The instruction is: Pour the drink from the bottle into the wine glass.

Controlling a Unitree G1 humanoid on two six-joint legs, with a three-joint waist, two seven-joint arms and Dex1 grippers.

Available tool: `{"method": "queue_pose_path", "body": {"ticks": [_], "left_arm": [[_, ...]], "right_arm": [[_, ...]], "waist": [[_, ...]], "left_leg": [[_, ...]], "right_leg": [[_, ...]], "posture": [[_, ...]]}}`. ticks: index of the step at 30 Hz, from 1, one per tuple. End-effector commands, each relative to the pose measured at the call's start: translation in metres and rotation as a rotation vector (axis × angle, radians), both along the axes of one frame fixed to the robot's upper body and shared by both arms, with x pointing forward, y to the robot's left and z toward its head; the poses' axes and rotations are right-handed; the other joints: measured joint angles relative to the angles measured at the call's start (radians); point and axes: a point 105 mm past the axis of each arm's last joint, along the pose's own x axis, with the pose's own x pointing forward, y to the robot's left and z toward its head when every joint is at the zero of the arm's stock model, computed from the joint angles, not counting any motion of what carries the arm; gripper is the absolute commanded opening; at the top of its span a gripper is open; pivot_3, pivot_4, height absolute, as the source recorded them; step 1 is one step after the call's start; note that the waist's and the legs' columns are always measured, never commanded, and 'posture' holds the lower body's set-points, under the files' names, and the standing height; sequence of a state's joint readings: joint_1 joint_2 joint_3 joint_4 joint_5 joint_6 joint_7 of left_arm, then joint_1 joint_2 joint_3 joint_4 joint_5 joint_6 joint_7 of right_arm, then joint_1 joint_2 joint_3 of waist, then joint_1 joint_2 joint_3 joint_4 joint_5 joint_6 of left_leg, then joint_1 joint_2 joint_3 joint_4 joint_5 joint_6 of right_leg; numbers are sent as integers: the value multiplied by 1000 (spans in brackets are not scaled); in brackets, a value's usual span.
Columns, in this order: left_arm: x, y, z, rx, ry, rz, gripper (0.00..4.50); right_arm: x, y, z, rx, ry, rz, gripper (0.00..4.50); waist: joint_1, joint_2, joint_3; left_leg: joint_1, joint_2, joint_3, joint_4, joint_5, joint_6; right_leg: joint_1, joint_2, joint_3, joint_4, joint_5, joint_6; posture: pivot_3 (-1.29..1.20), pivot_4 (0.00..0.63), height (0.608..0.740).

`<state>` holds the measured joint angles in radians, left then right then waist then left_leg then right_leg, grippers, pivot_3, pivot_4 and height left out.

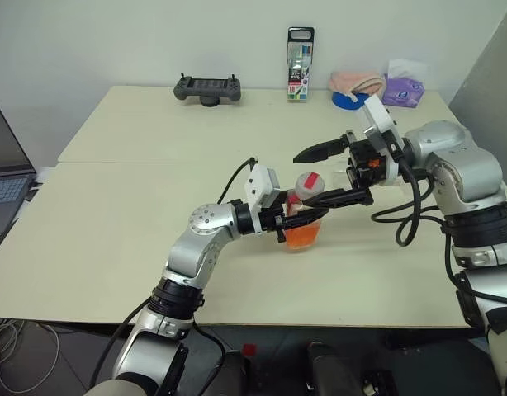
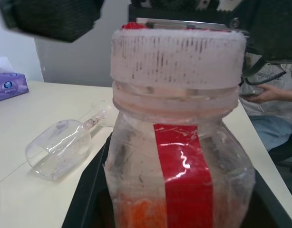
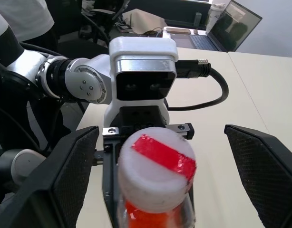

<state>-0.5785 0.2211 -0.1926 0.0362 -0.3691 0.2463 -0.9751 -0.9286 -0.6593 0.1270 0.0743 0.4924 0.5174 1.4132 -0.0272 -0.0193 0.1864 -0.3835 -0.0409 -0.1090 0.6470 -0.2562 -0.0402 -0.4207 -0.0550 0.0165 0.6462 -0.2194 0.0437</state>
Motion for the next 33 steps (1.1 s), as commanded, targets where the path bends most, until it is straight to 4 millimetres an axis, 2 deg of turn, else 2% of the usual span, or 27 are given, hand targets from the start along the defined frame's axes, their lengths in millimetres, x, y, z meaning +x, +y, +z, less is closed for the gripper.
{"method": "queue_pose_path", "body": {"ticks": [1, 5, 8, 15, 26, 33], "left_arm": [[-3, -5, 15, -25, -73, -28, 1692], [-2, -5, 15, -29, -72, -26, 1692], [0, -5, 15, -30, -73, -25, 1692], [1, -5, 16, -30, -80, -29, 1692], [2, -3, 16, -24, -79, -22, 1692], [0, 2, 13, -10, -71, -13, 1692]], "right_arm": [[-10, -5, 16, 65, -70, -104, 4500], [-19, -6, 17, 126, -48, -205, 4500], [-27, -1, 9, 143, -23, -249, 4500], [-35, 10, 6, 196, 37, -292, 4500], [-14, 18, -9, 139, -21, -382, 4500], [-2, 23, -10, 150, -40, -404, 4500]], "waist": [[0, 0, 0], [-1, 0, 0], [0, 0, 0], [0, 0, 0], [-1, 0, 0], [-2, 0, 0]], "left_leg": [[0, 0, 0, 0, 0, 0], [0, 0, 0, 0, 0, 0], [0, 0, 0, 0, 0, 0], [0, 0, 0, 1, 0, 0], [0, 0, 0, 1, 0, 0], [1, 0, 0, 1, 0, 0]], "right_leg": [[0, 0, 0, 0, 0, 0], [0, 0, 0, 0, 0, 0], [0, 0, 0, 0, 0, 0], [1, 0, 0, 1, 0, 0], [1, 1, 0, 0, 0, 0], [1, 1, 0, 1, 0, 0]], "posture": [[0, 150, 740], [0, 150, 740], [0, 150, 740], [0, 150, 740], [0, 150, 740], [0, 150, 740]]}}
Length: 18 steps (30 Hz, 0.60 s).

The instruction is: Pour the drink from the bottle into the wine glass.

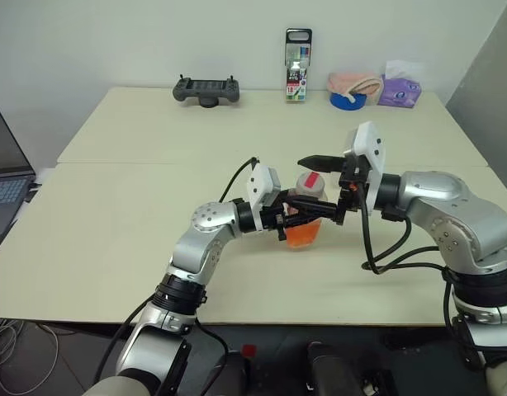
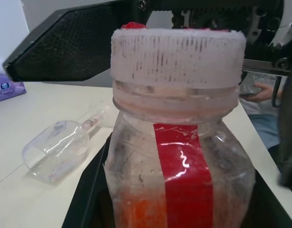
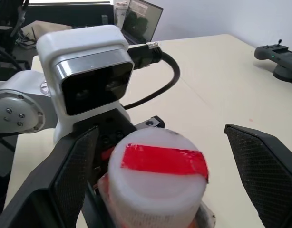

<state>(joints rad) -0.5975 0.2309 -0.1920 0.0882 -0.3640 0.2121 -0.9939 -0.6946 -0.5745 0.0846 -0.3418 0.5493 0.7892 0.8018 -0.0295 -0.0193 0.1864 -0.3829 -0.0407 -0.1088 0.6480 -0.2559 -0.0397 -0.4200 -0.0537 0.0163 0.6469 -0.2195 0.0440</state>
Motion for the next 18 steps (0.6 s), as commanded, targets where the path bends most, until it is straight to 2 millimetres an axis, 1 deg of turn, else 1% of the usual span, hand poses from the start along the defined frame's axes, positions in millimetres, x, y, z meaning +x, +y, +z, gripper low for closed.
{"method": "queue_pose_path", "body": {"ticks": [1, 5, 8, 12, 18], "left_arm": [[-5, -2, 15, -22, -64, -14, 1692], [-5, -3, 16, -24, -65, -12, 1692], [-7, -3, 15, -21, -64, -14, 1692], [-6, 2, 12, -16, -57, -2, 1692], [-6, 0, 12, -12, -59, -8, 1692]], "right_arm": [[3, 3, 13, 11, -72, -1, 4500], [7, 3, 15, 17, -79, -7, 4500], [11, -1, 15, 11, -80, -22, 4500], [12, -13, 14, 9, -71, -46, 4500], [5, -28, 17, 52, -36, -29, 4500]], "waist": [[0, 0, 0], [0, 0, 0], [0, 0, 0], [0, 0, 0], [1, 0, 0]], "left_leg": [[0, 0, 0, 0, 0, 0], [0, 0, 0, 0, 0, 0], [0, 0, 0, 0, 0, 0], [0, 0, 0, 0, 0, 0], [0, 0, 0, 0, 0, 0]], "right_leg": [[0, 0, 0, 0, 0, 0], [0, 0, 0, -1, 0, 0], [0, 0, 0, 0, 0, 0], [0, 0, 0, 0, 0, 0], [0, 0, 0, -1, 0, 0]], "posture": [[0, 150, 740], [0, 150, 740], [0, 150, 740], [0, 150, 740], [0, 150, 740]]}}
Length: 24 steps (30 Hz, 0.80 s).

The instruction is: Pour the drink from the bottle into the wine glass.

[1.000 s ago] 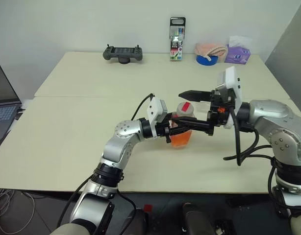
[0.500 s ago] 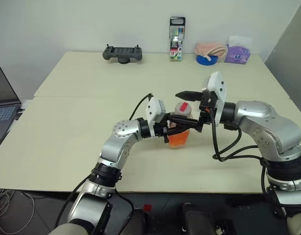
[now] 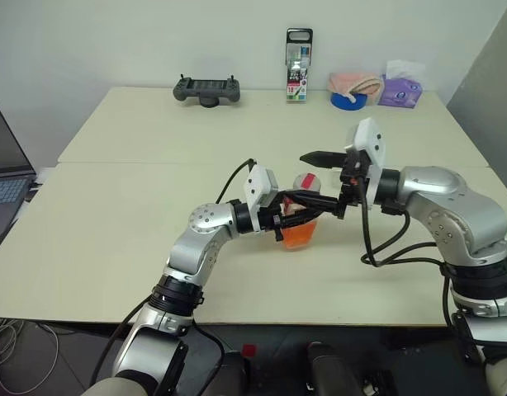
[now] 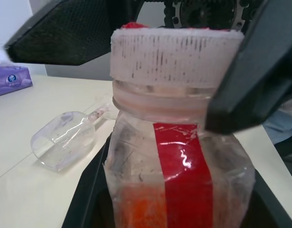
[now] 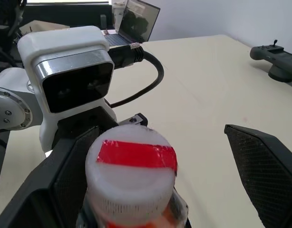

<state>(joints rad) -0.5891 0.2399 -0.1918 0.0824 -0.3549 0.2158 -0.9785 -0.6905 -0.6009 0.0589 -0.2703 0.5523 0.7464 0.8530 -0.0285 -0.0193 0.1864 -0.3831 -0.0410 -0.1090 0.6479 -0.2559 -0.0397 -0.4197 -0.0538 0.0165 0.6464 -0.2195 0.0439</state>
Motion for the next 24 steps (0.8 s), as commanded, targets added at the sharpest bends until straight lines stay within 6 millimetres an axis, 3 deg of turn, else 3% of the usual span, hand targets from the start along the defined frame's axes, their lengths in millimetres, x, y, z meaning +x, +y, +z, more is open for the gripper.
{"method": "queue_pose_path", "body": {"ticks": [1, 10, 16, 24], "left_arm": [[-7, -4, 15, -24, -62, -34, 1692], [-7, -5, 16, -22, -64, -41, 1691], [-5, -4, 16, -17, -65, -40, 1691], [-2, -2, 19, -20, -72, -24, 1691]], "right_arm": [[-5, -17, 18, 38, -48, -17, 4500], [-14, -23, 9, 24, -19, -2, 4500], [-40, -14, 12, 37, -1, 138, 4500], [-30, 7, 22, 85, -54, 51, 4500]], "waist": [[0, 0, 0], [0, 0, 0], [-1, 0, 0], [-1, 0, 0]], "left_leg": [[0, 0, 0, 0, 0, 0], [0, 0, 0, 0, 0, 0], [0, 0, 0, 0, 0, 0], [0, 0, 0, 1, 0, 0]], "right_leg": [[0, 0, 0, 0, 0, 0], [0, 0, 0, 0, 0, 0], [0, 0, 0, 0, 0, 0], [0, 0, 0, 1, 0, 1]], "posture": [[0, 150, 740], [0, 150, 740], [0, 150, 740], [0, 150, 740]]}}
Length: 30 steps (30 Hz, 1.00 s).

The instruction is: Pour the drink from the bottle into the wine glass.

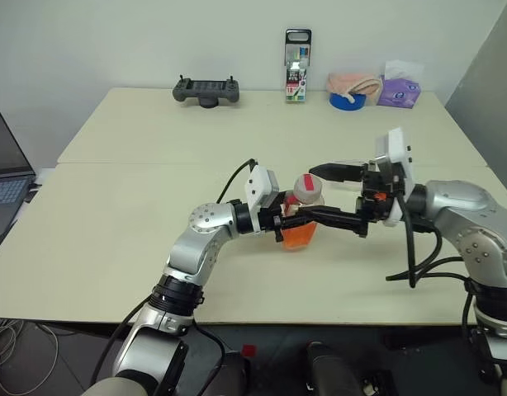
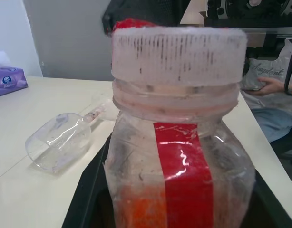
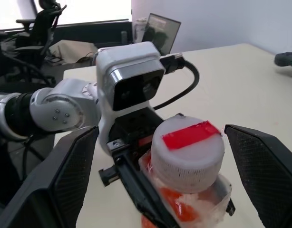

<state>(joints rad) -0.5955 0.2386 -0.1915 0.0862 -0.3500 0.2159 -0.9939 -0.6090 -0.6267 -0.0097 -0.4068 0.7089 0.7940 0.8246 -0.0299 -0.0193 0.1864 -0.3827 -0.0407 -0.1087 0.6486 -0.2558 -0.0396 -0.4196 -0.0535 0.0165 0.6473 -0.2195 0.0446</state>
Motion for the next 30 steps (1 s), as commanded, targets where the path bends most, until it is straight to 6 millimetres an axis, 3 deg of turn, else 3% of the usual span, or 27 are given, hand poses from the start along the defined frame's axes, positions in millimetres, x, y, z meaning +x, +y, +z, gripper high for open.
{"method": "queue_pose_path", "body": {"ticks": [1, 11, 19, 30], "left_arm": [[-2, -1, 19, -27, -68, -10, 1691], [-2, -1, 17, -29, -64, -3, 1691], [-4, -4, 16, -35, -64, -7, 1691], [-4, -6, 16, -33, -67, -20, 1691]], "right_arm": [[0, 9, 16, 13, -79, -35, 4500], [16, 16, -2, -35, -72, -100, 4500], [27, 23, 4, 16, -77, -128, 4500], [37, -2, 6, -9, -91, -211, 4500]], "waist": [[1, 0, 0], [0, 0, 0], [0, 0, 0], [0, 0, 0]], "left_leg": [[0, 0, 0, 0, 0, 0], [0, 0, 0, -1, 0, 0], [0, 0, 0, 0, 0, 0], [0, 0, 0, -1, 0, 0]], "right_leg": [[0, 0, 0, 0, 0, 0], [0, 0, 0, -1, 0, 0], [0, 0, 0, 0, 0, -1], [0, 0, 0, 0, 0, 0]], "posture": [[0, 150, 740], [0, 150, 740], [0, 150, 740], [0, 150, 740]]}}
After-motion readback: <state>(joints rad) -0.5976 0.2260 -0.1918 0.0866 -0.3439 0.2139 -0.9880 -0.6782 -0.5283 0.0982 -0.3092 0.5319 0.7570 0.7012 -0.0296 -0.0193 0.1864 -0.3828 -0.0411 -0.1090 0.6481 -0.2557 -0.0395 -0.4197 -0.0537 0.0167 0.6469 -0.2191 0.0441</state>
